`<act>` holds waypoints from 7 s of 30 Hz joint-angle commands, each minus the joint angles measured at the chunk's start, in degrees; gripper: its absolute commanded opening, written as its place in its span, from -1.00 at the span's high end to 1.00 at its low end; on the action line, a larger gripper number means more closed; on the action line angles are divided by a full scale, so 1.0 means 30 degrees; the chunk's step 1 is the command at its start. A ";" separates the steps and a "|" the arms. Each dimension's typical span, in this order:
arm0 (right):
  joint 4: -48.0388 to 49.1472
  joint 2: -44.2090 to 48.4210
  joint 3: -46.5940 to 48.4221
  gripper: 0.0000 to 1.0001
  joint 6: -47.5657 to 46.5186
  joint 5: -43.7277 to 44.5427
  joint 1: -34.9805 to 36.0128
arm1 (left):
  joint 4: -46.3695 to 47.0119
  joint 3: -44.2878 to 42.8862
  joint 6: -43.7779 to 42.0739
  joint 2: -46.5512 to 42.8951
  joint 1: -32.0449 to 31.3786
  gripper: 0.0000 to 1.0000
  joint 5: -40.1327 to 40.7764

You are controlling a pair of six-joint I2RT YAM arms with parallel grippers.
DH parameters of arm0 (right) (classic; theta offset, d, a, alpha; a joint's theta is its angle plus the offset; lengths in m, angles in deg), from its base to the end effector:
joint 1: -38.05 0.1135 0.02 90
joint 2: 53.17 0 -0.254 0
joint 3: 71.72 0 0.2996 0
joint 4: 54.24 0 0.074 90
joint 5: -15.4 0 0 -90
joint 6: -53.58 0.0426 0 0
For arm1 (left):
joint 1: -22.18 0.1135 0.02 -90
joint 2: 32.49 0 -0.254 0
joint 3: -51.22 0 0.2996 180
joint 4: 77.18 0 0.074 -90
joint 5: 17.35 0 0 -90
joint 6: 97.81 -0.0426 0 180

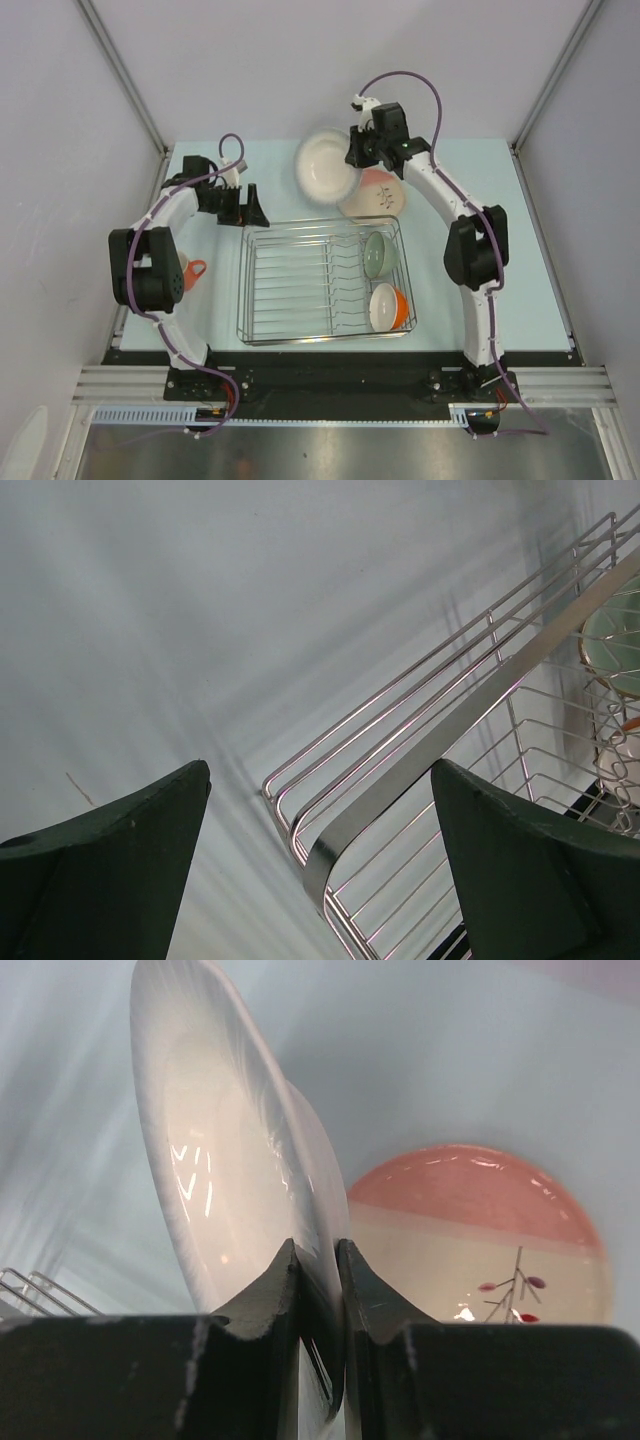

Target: Load the mixed dishes into the dish rack

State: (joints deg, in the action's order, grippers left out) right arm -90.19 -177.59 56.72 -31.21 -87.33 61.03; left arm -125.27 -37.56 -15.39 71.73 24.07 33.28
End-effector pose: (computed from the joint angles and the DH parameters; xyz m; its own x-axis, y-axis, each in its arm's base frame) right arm 0.5124 0.2275 0.2829 -0.5351 -0.1307 -0.8346 -0.5065 0.8403 0.1931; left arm 0.4195 -0.0132 0.1842 -0.8530 0.0739 -0.5167 0.3729 0.7790 -0.5041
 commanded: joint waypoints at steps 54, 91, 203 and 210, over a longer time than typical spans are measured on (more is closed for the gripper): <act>0.2743 1.4171 -1.2856 1.00 -2.1161 0.3336 0.3589 | 0.1221 -0.0623 -0.0376 0.1117 -0.0103 -0.95 0.2725; 0.1309 1.4549 -1.5552 1.00 -1.9404 0.3190 0.5963 | 0.1543 -0.0389 -0.0376 0.0972 -0.0103 -0.95 0.2549; -0.6250 1.0624 -1.5082 0.62 -1.3106 0.2662 0.7574 | 0.2217 0.0490 -0.0669 -0.0171 -0.0132 -0.94 0.3486; -0.6221 1.1267 -1.6049 0.23 -1.2900 0.2662 0.7427 | 0.2012 0.0285 -0.0815 -0.0318 -0.0132 -0.94 0.3633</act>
State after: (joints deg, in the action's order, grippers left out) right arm -93.89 -140.74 13.99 -79.29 -71.26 83.50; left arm -119.50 -35.64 -16.48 73.79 23.79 44.03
